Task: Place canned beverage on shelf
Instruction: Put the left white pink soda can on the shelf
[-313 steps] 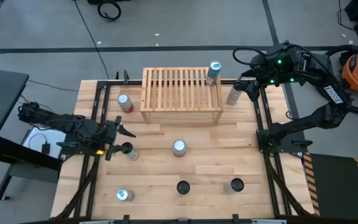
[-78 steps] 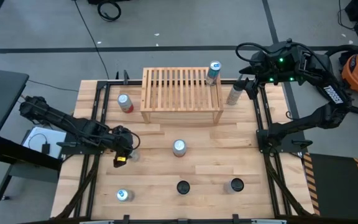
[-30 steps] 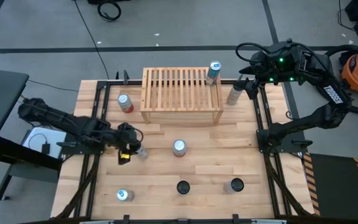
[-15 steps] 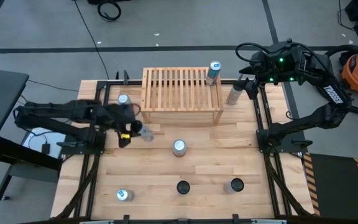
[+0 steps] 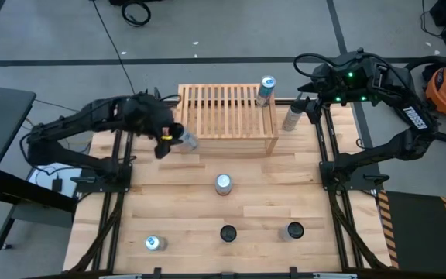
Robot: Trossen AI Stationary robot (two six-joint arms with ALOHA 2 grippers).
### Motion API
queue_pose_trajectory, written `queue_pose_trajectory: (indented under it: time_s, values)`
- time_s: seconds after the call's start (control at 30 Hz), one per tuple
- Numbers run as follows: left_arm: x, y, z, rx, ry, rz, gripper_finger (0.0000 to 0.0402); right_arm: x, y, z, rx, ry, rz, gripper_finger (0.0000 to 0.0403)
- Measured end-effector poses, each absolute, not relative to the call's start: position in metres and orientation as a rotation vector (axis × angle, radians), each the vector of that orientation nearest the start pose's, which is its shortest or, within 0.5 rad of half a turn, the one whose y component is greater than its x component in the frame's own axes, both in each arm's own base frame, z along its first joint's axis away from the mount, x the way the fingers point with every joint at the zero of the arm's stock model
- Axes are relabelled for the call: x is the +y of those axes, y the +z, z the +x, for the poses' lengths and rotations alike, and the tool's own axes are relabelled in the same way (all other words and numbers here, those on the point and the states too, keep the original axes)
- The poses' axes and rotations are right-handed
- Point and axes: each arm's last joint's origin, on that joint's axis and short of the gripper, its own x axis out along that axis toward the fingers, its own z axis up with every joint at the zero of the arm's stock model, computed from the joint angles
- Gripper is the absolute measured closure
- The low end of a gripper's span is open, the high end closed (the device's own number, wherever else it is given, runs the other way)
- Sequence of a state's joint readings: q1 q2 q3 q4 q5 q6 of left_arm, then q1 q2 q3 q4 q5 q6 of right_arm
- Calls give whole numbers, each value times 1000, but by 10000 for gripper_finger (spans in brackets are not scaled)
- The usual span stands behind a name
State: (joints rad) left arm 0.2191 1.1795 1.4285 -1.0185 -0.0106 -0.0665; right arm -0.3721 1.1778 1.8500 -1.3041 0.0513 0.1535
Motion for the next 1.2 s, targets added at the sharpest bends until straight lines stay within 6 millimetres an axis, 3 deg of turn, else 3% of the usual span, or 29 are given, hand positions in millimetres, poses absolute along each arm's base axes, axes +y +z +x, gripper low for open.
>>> queue_pose_trajectory:
  time_s: [0.43, 0.67, 0.93, 1.2]
  values:
    - [74, 414, 250, 820, 241, -50, 142, -57, 489, 143, 608, -441, 198, 86]
    - [74, 417, 253, 815, 227, -26, 142, -66, 494, 162, 527, -442, 177, 86]
    - [81, 420, 253, 789, 243, -2, 141, -73, 486, 182, 563, -450, 218, 86]
    - [92, 420, 250, 782, 292, -13, 141, -73, 479, 195, 593, -290, 330, 86]
